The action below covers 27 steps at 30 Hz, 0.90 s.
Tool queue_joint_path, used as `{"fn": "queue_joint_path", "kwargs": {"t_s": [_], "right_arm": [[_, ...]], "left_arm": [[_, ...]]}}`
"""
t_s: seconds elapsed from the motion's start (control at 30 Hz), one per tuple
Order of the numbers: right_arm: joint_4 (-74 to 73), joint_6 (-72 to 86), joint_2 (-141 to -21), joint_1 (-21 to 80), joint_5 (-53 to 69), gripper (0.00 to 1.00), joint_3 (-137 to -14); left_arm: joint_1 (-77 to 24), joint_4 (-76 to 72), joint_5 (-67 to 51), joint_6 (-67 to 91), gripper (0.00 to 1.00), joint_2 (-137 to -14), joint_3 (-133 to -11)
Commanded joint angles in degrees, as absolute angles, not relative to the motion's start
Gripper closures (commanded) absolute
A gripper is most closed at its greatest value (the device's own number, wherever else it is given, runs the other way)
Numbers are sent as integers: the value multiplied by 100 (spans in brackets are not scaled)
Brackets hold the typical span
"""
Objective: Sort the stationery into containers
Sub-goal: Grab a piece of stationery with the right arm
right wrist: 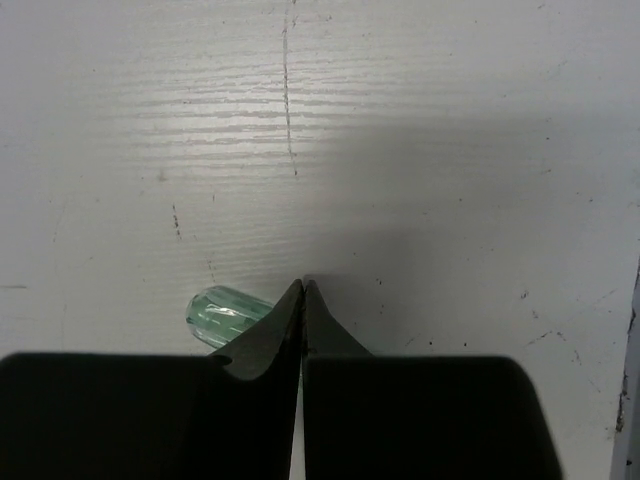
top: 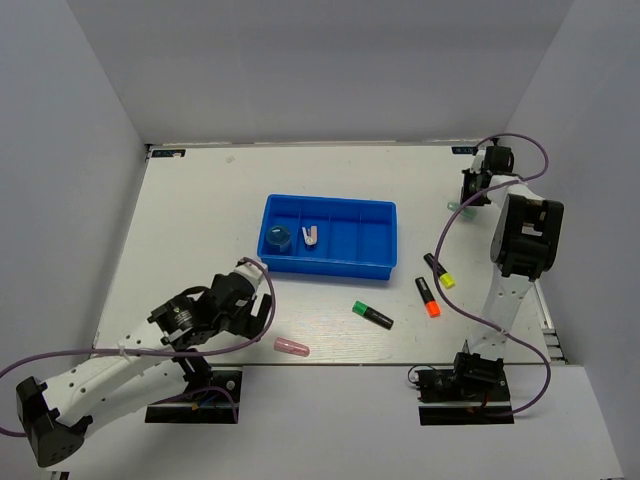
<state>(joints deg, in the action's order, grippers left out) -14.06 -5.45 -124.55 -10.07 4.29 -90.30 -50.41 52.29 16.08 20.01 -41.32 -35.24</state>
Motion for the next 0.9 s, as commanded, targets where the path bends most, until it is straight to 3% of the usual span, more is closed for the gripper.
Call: {"fn": "queue_joint_path", "kwargs": {"t_s": [0.0,0.1,0.17,0.27,0.5,0.67,0.87], "right_arm": [[-1591,-764,-11980,-1037,501,100,-9202],[-1276,-940,-11700,-1037,562,100,-9062],[-1222,-1254,-11506,-1011,642,73,-9044],[-1300,-1693,-11285,-1028,957,44,-9079],[-3004,-3651,-11714,-1125,2327,34,-10051],[-4473,-4656,-12751,-1239,2839,43,-11544],[-4772,-5192,-13148,-1327,2698,47,-11603]], "left_arm": [[-5019,5212,1635,2065,1,-3921,-3463],[-5010,5221,1643,2048,1,-3859,-3472],[-5018,5264,1661,2048,1,-3841,-3472],[-5018,5273,1679,2057,1,-3841,-3472],[-5010,5221,1661,2013,1,-3902,-3472],[-5001,5273,1687,2004,1,-3937,-3480],[-5001,5256,1740,2013,1,-3946,-3454]]}}
